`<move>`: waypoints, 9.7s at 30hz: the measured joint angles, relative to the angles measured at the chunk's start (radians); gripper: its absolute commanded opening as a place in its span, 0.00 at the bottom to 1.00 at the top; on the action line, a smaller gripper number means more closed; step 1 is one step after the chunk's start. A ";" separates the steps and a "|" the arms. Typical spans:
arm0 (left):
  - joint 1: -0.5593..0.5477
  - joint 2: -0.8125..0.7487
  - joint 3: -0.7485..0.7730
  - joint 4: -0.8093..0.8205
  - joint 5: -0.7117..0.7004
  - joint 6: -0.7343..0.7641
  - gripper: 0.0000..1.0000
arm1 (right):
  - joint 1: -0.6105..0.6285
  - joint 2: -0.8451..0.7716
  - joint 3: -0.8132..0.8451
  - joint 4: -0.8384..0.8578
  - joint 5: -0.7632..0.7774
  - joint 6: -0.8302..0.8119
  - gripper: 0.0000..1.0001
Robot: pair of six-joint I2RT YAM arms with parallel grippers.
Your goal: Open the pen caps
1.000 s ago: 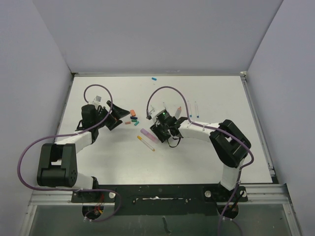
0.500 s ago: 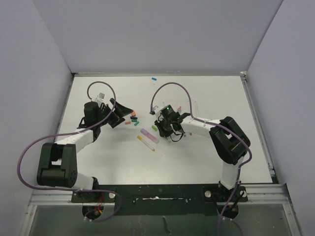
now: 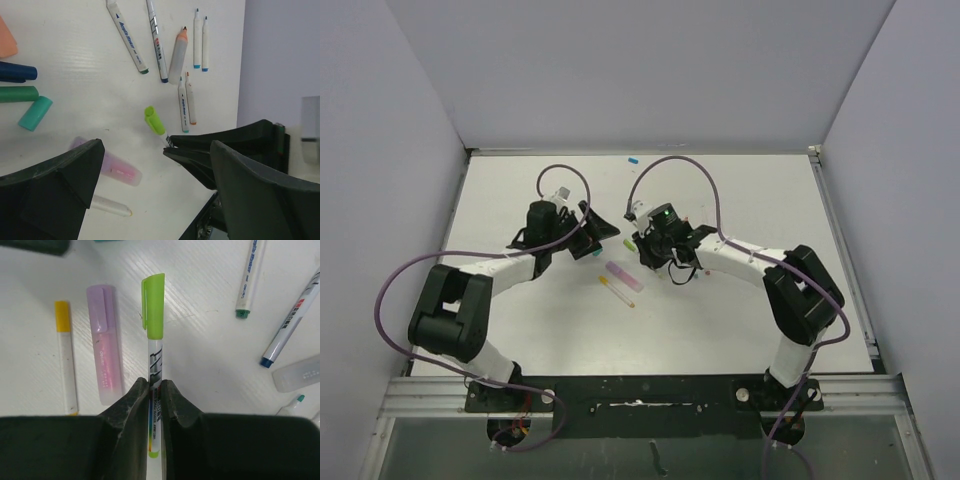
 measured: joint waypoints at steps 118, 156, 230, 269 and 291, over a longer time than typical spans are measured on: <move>0.252 0.120 0.002 -0.108 -0.053 0.021 0.12 | -0.039 0.253 0.322 0.005 -0.011 -0.005 0.00; 0.277 -0.131 -0.064 -0.077 -0.029 0.036 0.98 | -0.020 0.238 0.289 0.012 0.043 -0.041 0.71; -0.026 -0.006 0.031 -0.049 -0.053 0.004 0.90 | -0.012 -0.022 0.049 0.136 -0.190 0.084 0.02; -0.074 0.034 0.047 0.090 -0.049 -0.069 0.00 | -0.015 -0.013 0.042 0.218 -0.292 0.217 0.52; -0.093 0.035 0.060 0.087 -0.050 -0.069 0.00 | -0.015 0.003 0.042 0.222 -0.312 0.216 0.00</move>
